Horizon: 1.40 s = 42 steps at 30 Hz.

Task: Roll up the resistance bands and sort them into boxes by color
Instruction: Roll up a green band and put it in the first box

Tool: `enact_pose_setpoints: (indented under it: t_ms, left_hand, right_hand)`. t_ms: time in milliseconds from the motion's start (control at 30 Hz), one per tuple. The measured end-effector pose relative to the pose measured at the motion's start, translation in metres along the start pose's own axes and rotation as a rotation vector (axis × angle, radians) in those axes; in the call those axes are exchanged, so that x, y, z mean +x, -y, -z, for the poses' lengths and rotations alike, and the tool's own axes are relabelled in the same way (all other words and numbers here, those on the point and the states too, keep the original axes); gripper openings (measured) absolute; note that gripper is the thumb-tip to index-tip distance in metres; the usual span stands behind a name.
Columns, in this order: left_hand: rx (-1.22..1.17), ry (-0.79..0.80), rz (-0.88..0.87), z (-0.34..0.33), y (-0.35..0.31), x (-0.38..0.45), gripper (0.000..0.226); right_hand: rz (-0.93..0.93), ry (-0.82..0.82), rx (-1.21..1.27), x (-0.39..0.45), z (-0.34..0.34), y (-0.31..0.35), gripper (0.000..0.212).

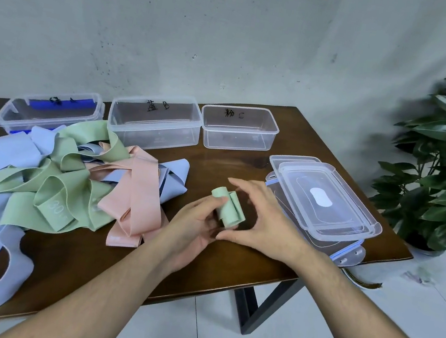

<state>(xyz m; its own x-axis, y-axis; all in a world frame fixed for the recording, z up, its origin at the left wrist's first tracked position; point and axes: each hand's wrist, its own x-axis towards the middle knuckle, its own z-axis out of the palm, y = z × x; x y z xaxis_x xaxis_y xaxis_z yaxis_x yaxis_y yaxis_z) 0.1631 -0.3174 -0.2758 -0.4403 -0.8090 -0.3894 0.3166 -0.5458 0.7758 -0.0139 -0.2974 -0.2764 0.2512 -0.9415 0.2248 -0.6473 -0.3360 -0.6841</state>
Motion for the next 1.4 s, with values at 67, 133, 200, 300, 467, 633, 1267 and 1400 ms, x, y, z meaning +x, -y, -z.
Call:
enact_pose_setpoints:
  t_ms: [67,133,200,300,467,633,1267,1400]
  left_hand:
    - [-0.018,0.011,0.032,-0.004,-0.001,-0.001,0.031]
    - [-0.045,0.035,0.055,-0.008,-0.002,-0.001,0.033]
    - [-0.066,0.069,0.068,-0.012,-0.003,-0.002,0.034]
    - [-0.090,0.126,0.081,-0.016,-0.005,-0.004,0.034]
    - [-0.117,0.136,0.069,-0.020,-0.006,-0.001,0.038]
    - [-0.114,0.098,0.078,-0.030,-0.010,0.001,0.042]
    - [-0.111,0.077,-0.035,-0.070,-0.013,0.024,0.038]
    - [-0.145,0.036,-0.042,-0.069,-0.017,0.027,0.037]
  right_hand:
    - [0.008,0.039,0.030,0.003,0.004,0.002,0.089]
    - [0.021,0.069,0.036,0.007,0.006,0.003,0.082]
    - [0.025,0.085,0.046,0.008,0.007,0.004,0.077]
    - [0.037,0.076,0.090,0.010,0.009,0.005,0.072]
    - [0.021,0.073,0.152,0.013,0.013,0.000,0.067]
    - [0.013,0.140,0.210,0.017,0.020,-0.004,0.086]
    - [0.034,0.060,0.189,0.049,0.055,-0.028,0.055]
    - [0.057,0.168,0.147,0.055,0.063,-0.031,0.067]
